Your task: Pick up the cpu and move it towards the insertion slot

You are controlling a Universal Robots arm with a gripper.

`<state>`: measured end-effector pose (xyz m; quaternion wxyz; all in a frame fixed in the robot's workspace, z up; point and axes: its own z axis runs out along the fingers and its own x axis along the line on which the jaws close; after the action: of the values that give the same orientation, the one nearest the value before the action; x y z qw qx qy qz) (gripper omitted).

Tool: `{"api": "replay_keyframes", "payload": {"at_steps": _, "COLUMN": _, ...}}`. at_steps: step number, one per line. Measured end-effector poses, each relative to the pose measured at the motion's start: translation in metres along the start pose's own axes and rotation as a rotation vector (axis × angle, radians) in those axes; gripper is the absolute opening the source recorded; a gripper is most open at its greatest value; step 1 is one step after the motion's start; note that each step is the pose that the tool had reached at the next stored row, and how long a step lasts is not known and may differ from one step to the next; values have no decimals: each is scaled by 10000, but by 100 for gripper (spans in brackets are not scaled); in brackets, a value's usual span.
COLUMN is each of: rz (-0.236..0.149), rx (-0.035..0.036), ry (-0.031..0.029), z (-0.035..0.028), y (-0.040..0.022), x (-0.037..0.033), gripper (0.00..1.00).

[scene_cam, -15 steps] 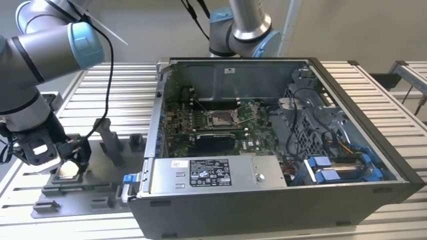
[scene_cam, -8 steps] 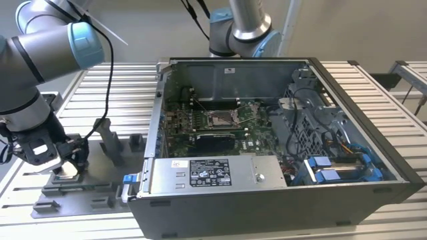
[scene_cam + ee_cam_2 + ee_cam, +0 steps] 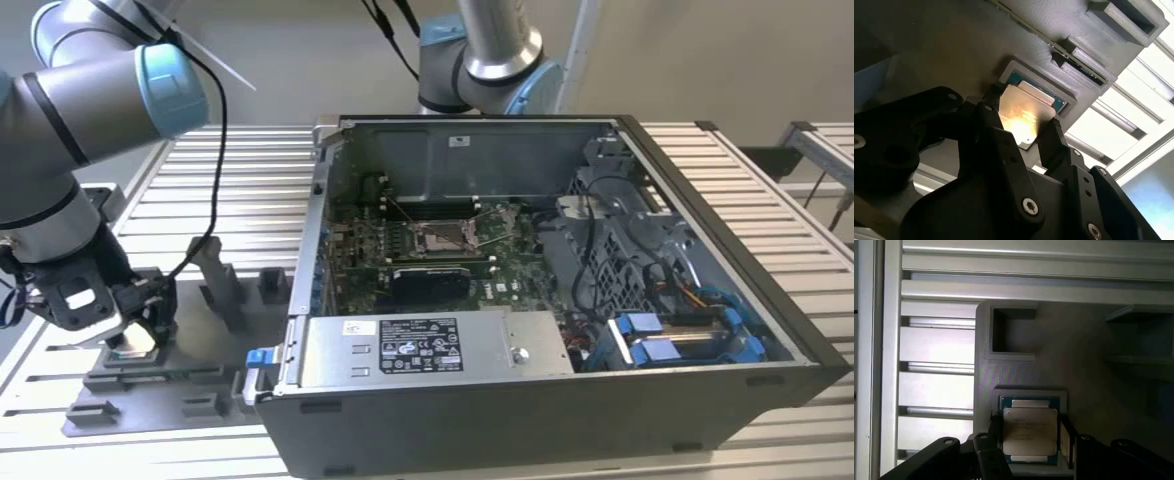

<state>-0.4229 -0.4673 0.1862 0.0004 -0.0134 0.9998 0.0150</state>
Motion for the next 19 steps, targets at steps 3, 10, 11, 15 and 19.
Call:
{"api": "replay_keyframes", "payload": {"at_steps": 3, "rz": 1, "rx": 0, "ry": 2, "z": -112, "y": 4, "x": -1, "gripper": 0}}
{"api": "replay_keyframes", "payload": {"at_steps": 10, "rz": 1, "rx": 0, "ry": 23, "z": -384, "y": 12, "x": -1, "gripper": 0}}
{"api": "replay_keyframes", "payload": {"at_steps": 11, "rz": 1, "rx": 0, "ry": 25, "z": -419, "y": 13, "x": -1, "gripper": 0}}
{"api": "replay_keyframes", "payload": {"at_steps": 15, "rz": 1, "rx": 0, "ry": 34, "z": -571, "y": 17, "x": -1, "gripper": 0}}
{"api": "replay_keyframes", "payload": {"at_steps": 19, "rz": 1, "rx": 0, "ry": 41, "z": -720, "y": 22, "x": -1, "gripper": 0}}
